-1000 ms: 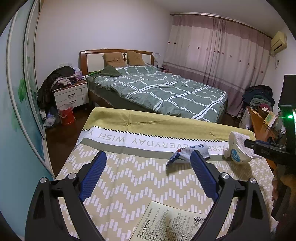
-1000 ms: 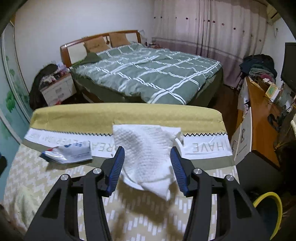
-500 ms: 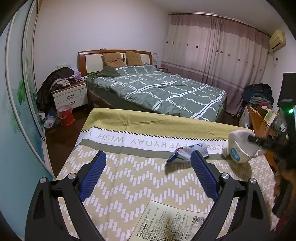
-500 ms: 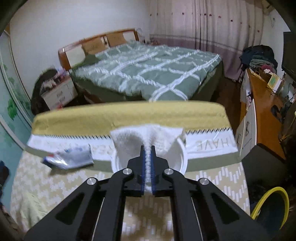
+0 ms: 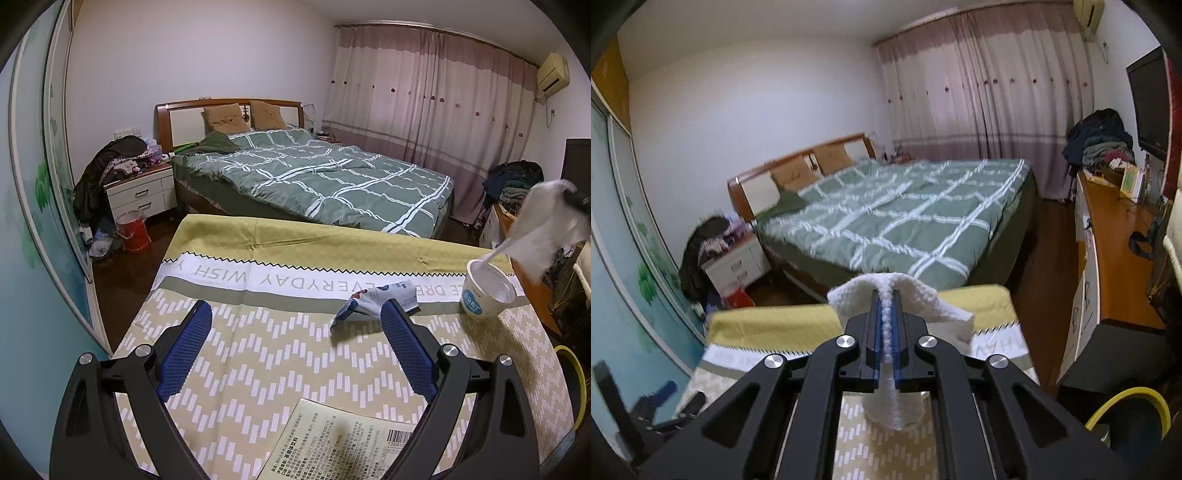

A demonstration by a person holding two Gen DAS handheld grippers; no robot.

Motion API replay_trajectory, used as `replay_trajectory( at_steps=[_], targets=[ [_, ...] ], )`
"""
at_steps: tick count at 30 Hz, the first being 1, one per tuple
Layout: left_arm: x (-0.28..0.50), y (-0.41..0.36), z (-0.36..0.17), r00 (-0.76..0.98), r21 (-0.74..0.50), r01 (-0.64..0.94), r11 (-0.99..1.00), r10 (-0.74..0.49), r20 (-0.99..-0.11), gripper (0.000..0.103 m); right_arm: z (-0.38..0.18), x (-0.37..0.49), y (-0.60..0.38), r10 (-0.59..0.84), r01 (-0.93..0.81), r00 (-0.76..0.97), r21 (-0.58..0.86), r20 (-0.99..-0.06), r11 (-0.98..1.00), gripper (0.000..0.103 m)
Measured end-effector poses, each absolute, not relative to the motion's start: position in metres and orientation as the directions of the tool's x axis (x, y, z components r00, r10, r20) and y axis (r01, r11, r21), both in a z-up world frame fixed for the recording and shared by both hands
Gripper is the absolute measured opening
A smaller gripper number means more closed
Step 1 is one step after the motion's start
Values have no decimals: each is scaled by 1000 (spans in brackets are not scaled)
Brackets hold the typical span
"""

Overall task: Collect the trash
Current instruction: 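Lift the tissue and drop it into the yellow bin with the right gripper, then move the left gripper to the white paper package and grasp it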

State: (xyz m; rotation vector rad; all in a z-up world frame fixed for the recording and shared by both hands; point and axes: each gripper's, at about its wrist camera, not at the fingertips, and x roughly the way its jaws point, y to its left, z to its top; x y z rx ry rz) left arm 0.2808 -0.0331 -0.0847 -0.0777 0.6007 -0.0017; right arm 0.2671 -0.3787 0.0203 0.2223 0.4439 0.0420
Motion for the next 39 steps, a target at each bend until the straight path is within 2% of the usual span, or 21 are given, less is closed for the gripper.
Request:
replay_trajectory(
  at_steps=[5, 13, 20, 26, 29, 34, 39],
  targets=[
    [280, -34, -83, 829, -73, -19, 997, -25, -559, 91, 39, 218, -403, 43, 48, 933, 243, -357, 969, 5],
    [276, -40, -81, 832, -60, -7, 998, -28, -554, 91, 24, 150, -452, -146, 236, 919, 214, -367, 948, 5],
    [272, -47, -80, 835, -40, 17, 999, -36, -549, 91, -14, 111, -504, -344, 444, 834, 156, -431, 882, 5],
    [271, -49, -79, 835, -35, 20, 999, -36, -548, 91, -56, 106, -535, -426, 553, 738, 107, -523, 826, 5],
    [271, -49, -79, 835, -36, 21, 999, -37, -549, 91, -74, 103, -535, -478, 601, 692, 65, -541, 797, 12],
    [270, -52, -79, 833, -31, 31, 999, -43, -551, 91, -88, 95, -525, -501, 624, 708, 109, -498, 773, 41],
    [270, -54, -78, 831, -31, 47, 998, -56, -553, 91, -94, 96, -495, -465, 584, 749, 139, -471, 800, 42]
  ],
)
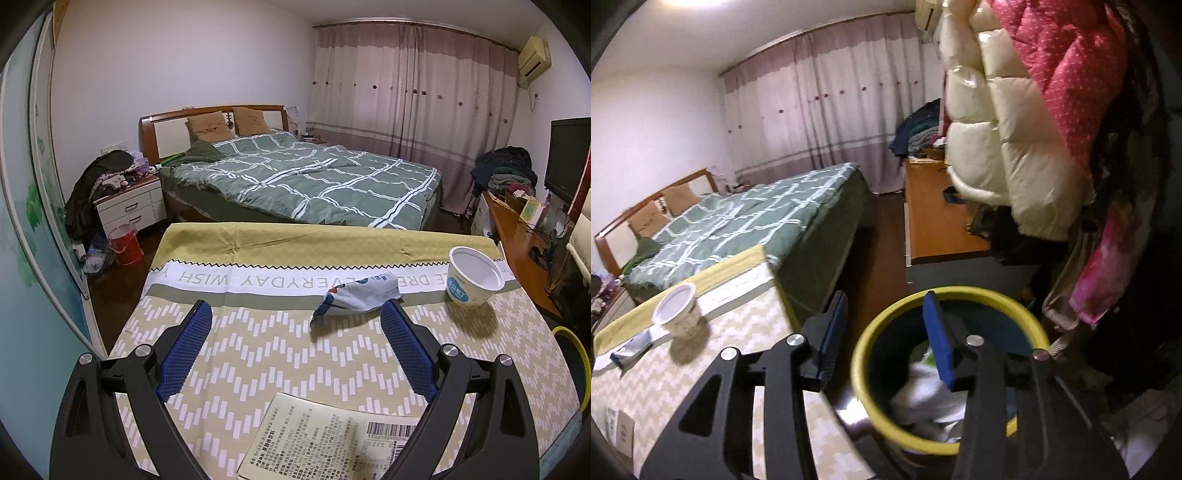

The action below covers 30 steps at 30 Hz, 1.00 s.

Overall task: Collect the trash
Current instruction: 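Move the left gripper to the white paper package and grasp it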

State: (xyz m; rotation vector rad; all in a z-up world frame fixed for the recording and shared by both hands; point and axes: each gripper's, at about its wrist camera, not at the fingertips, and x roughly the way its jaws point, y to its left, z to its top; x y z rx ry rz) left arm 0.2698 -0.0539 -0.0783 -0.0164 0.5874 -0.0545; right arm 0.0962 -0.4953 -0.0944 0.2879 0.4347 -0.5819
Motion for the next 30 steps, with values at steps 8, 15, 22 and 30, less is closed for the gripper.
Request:
replay_trajectory(
  at_steps=[8, 15, 22, 30],
  targets=[
    [266, -60, -83, 808, -23, 79, 997, -78, -584, 91, -99, 106, -467, -452, 544, 772, 96, -447, 834, 43],
    [242, -55, -80, 791, 11, 74, 997, -51, -610, 91, -100, 107, -466, -455, 543, 771, 87, -446, 835, 45],
    [193, -44, -83, 758, 48, 137, 989, -73, -648, 91, -99, 105, -465, -453, 539, 777, 91, -436, 837, 47],
    [159, -57, -117, 647, 130, 238, 962, -57, -761, 91, -98, 103, -466, -448, 537, 783, 105, -431, 837, 48]
  ],
)
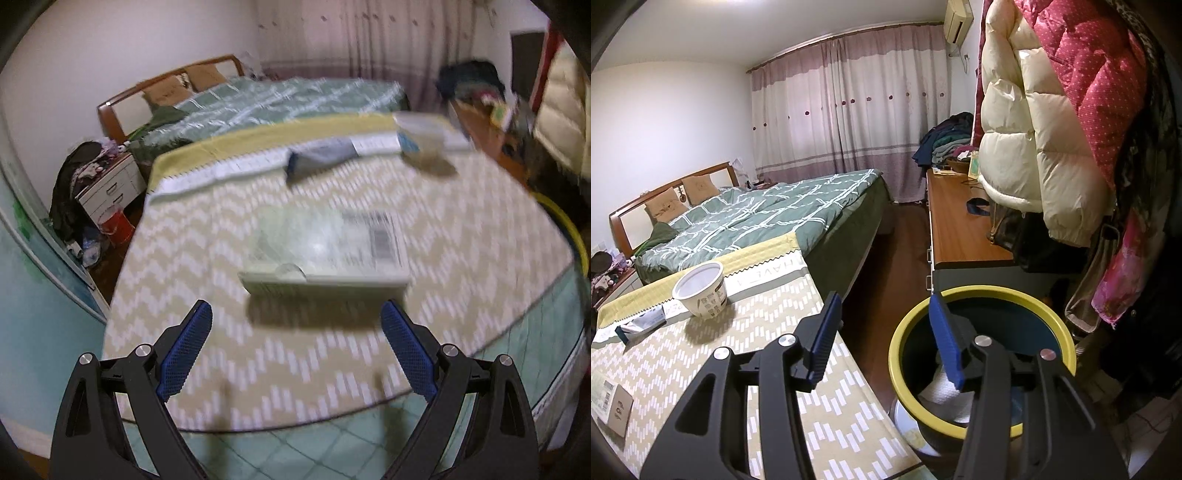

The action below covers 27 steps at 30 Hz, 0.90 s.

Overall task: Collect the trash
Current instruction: 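Move the left gripper to the white paper package and grasp it, then lift the white paper package off the sheet with the left gripper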

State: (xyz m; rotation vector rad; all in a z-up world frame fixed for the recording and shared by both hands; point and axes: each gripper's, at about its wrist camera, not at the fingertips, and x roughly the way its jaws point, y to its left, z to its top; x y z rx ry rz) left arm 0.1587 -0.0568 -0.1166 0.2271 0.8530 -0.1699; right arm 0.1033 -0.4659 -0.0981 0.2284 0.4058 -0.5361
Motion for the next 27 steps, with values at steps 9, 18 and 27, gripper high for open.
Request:
replay_trajectory(
  at_steps=[9, 18, 27],
  targets=[
    [185, -91, -128, 649, 201, 200, 959, 24, -760, 91, -98, 102, -469, -431, 532, 790, 138, -436, 835, 49],
    [245, -122, -111, 683, 235, 140, 962, 78, -726, 90, -100, 103, -474, -415, 530, 790, 163, -451, 832, 49],
    [278, -110, -103, 560, 104, 424, 900, -171, -811, 91, -102, 106, -477, -401, 525, 791, 177, -462, 832, 49]
  ],
)
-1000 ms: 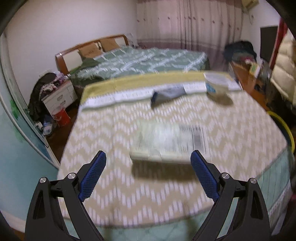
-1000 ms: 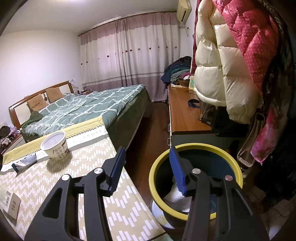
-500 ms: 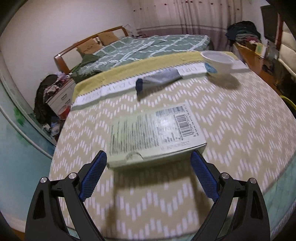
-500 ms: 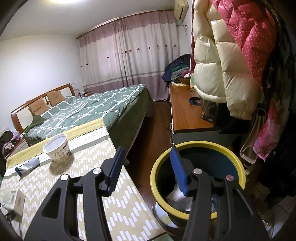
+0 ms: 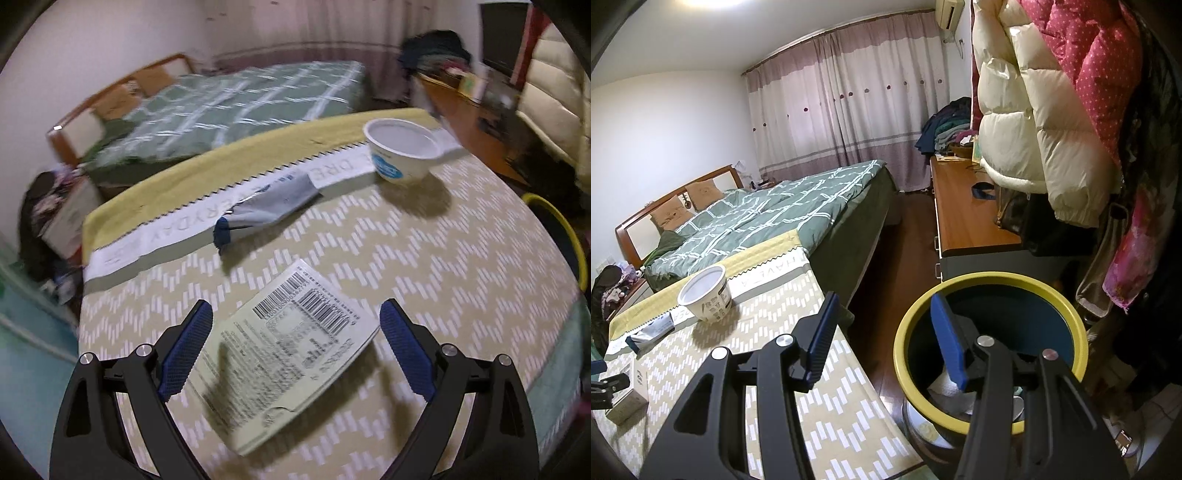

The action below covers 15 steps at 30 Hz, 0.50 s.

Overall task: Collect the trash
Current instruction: 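Lift the white paper package off the sheet with the left gripper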

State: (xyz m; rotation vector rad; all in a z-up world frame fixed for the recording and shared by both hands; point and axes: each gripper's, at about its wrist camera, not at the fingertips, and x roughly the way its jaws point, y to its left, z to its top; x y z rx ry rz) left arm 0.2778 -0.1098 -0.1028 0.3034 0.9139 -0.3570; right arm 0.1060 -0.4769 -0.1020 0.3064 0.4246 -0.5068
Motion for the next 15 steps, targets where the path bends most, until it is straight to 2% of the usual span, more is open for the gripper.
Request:
replay_trajectory(
  at_steps=[7, 15],
  targets=[
    [304, -83, -114, 420, -55, 521, 852, -312, -852, 94, -103, 107, -475, -406, 525, 787, 160, -464, 836, 49],
    [286, -80, -126, 283, -156, 578, 801, -376, -882, 95, -104, 108, -475, -401, 523, 785, 158, -473, 838, 50]
  ],
)
